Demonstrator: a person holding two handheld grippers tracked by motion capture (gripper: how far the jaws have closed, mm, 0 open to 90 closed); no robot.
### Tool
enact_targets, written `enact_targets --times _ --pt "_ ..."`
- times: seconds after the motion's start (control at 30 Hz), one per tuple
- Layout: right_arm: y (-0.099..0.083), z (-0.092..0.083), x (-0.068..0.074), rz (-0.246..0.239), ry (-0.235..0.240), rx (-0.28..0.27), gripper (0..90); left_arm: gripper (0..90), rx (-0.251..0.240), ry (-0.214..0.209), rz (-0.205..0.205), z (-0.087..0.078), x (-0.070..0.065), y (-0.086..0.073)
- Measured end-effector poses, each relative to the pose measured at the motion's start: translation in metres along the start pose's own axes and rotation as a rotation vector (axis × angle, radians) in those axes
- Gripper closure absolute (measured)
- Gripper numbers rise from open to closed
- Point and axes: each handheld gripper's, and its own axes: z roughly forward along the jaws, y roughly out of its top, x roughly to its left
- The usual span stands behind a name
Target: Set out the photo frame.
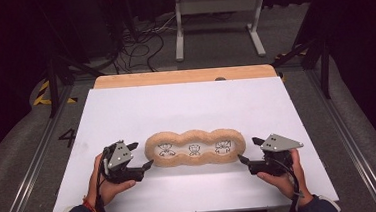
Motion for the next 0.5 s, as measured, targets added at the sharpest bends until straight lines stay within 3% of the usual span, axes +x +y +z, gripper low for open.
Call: enact_targets --times 0.2,0.5 --pt "-0.002 -0.0003 0.0045 -0.034 0.028 0.022 17.6 17.8 -0.003 -0.015 0.011 -0.0032 -0.003 -0.0006" --pt "-0.0046 -0.0059 0.0039 -0.028 0.022 0.008 9.9 8.4 -0.013 -0.014 0.007 -0.0067 -0.0049 -0.0036"
